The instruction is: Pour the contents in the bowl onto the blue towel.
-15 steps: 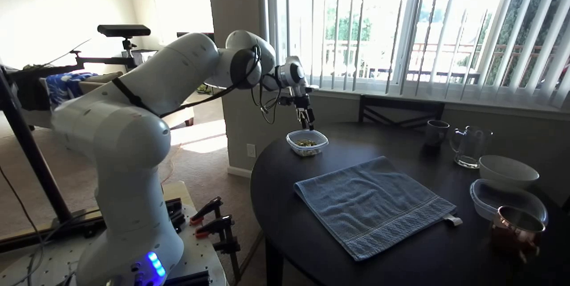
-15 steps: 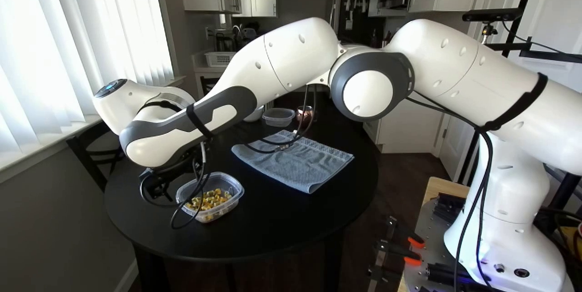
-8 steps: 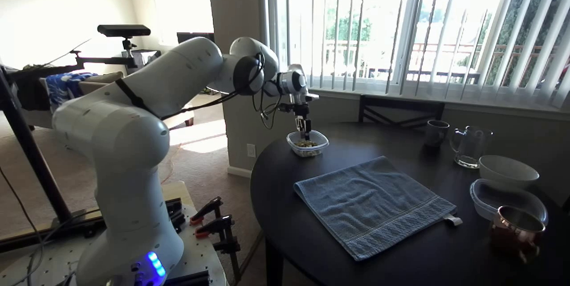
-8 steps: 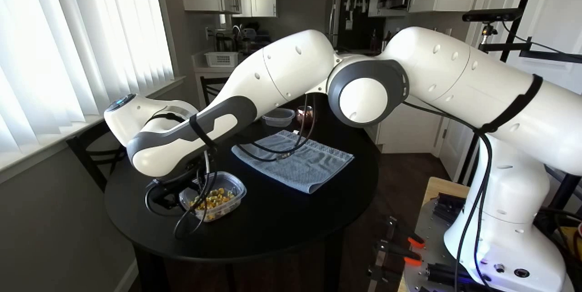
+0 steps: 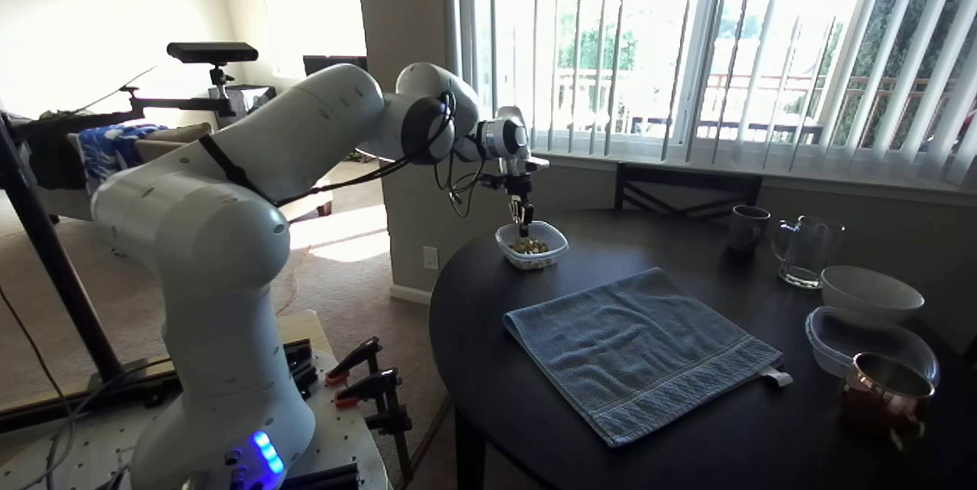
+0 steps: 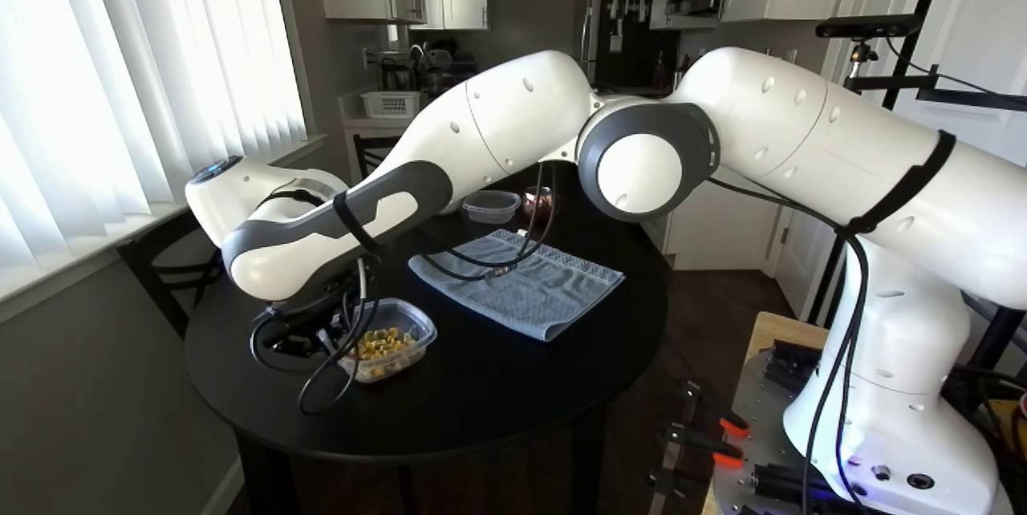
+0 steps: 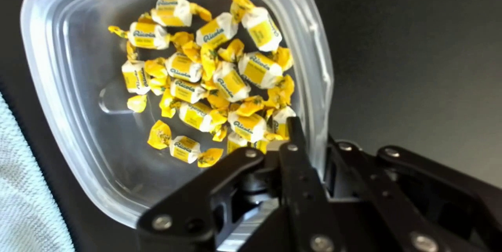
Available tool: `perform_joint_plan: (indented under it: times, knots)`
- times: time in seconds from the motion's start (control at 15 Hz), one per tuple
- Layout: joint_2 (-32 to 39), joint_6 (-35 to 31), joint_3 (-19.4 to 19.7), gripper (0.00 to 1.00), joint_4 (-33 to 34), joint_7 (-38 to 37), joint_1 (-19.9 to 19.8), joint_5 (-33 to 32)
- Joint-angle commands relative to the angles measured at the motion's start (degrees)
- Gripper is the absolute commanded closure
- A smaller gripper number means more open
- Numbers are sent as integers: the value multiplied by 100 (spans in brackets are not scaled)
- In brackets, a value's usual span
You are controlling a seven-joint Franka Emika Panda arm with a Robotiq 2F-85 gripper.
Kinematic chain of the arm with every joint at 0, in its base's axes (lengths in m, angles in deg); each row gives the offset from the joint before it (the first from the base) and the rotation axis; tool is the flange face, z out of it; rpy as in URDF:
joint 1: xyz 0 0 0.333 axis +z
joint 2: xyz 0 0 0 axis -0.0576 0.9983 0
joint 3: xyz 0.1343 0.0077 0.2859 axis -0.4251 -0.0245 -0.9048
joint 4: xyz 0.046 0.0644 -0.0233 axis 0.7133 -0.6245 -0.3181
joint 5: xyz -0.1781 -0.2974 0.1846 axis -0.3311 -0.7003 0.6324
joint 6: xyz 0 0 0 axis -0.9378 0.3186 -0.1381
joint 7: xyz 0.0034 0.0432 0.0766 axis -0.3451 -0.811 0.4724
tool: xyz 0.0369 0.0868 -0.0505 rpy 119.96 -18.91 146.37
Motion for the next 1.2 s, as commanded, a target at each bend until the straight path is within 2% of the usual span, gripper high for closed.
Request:
perform_joint_plan:
  times: [0.0, 0.47, 0.87, 1.0, 1.07, 1.13]
  knots:
    - [-175, -137, -93, 100, -70, 5, -135, 135]
    - [-1006, -1400, -178, 99, -847, -486, -714, 577]
    - [-1898, -2379, -194, 99, -2147, -749, -1298, 982]
    - [-2152, -2517, -143, 99, -2611, -726, -1446, 995]
    - [-2277, -2578, 114, 99, -2831, -634, -1358, 1162]
    - [-2403, -2681, 177, 99, -3071, -625, -1407, 1180]
